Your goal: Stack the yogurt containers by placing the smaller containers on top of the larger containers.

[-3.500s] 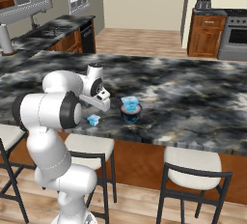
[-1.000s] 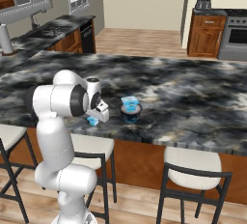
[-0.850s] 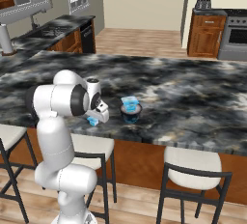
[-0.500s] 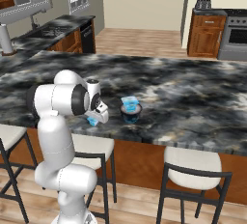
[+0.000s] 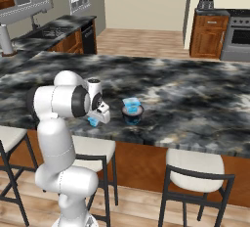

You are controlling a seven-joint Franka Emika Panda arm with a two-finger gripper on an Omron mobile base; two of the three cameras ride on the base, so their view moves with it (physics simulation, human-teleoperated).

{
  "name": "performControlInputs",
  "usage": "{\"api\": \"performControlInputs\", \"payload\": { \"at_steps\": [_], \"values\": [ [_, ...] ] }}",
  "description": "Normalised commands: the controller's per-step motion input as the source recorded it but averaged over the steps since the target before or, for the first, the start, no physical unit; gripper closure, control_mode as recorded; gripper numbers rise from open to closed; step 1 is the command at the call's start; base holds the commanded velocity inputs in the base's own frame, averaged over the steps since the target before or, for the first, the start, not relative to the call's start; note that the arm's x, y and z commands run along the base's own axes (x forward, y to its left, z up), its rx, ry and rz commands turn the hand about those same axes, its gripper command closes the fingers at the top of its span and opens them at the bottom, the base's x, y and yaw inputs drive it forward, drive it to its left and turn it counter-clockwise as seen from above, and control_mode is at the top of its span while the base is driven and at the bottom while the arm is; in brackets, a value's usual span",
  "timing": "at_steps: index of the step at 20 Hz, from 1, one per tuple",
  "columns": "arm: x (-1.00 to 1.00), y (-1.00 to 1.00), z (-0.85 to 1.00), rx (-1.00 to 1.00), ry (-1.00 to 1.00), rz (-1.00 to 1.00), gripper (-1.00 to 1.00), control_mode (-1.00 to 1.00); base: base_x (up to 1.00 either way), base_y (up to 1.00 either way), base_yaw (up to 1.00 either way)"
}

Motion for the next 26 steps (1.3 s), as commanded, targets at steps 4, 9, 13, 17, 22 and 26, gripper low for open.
{"api": "performControlInputs", "payload": {
  "at_steps": [4,9,13,17,22,26],
  "values": [
    [0.00,-0.06,0.35,0.00,0.03,0.00,1.00,-1.00,0.00,0.00,0.00],
    [0.00,-0.09,0.42,0.00,0.10,0.00,1.00,-1.00,0.00,0.00,0.00],
    [0.00,-0.12,0.44,0.00,0.13,0.00,1.00,-1.00,0.00,0.00,0.00],
    [0.00,-0.12,0.49,0.00,0.14,0.00,1.00,-1.00,0.00,0.00,0.00],
    [0.00,-0.12,0.50,0.00,0.19,0.00,1.00,-1.00,0.00,0.00,0.00],
    [0.00,-0.15,0.48,0.00,0.23,0.00,1.00,-1.00,0.00,0.00,0.00]
  ]
}}
